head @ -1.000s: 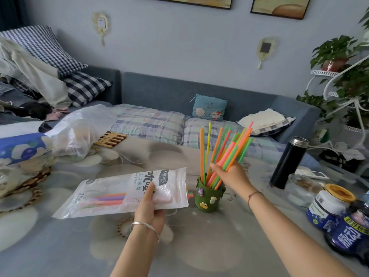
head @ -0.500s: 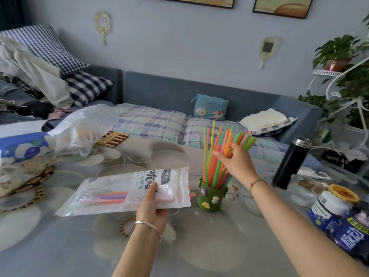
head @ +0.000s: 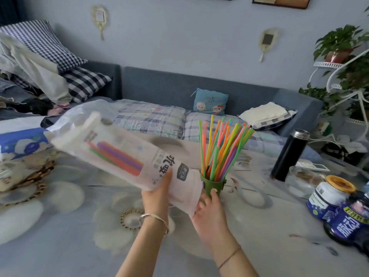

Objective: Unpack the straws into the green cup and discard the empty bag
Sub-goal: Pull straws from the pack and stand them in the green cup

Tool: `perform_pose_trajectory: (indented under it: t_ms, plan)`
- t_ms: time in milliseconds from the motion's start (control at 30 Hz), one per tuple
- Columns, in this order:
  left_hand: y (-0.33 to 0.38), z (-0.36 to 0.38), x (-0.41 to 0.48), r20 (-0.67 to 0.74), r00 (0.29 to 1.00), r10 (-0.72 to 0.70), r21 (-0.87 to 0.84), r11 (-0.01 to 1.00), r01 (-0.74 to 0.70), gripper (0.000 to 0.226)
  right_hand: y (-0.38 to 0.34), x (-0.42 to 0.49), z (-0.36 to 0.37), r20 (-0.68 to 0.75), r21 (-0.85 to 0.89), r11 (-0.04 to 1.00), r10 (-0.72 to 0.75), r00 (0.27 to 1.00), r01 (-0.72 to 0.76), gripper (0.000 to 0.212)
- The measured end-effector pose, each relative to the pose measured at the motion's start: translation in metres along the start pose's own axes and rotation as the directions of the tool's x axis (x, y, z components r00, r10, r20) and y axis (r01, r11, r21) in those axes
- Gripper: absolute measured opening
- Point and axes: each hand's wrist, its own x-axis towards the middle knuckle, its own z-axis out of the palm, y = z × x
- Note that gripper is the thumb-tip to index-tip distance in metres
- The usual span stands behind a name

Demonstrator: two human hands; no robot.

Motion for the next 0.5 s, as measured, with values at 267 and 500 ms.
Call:
perform_pose_trajectory:
  t_ms: [267,500]
  plan:
    - [-0.003,0.006,-0.005,0.099,0.990,0.096,0.094,0.990,-0.105,0.019,0.010,0.007,-0.001,-0.098,0.094,0.996,0.002,0.995,0.007,0.025]
    - [-0.001,-0.009,0.012,-0.045,0.999,-0.015,-0.083,0.996,0.011,0.048,0.011,0.001,-0.001,-0.036,-0.423,0.855,-0.348,0.937,0.301,0.026]
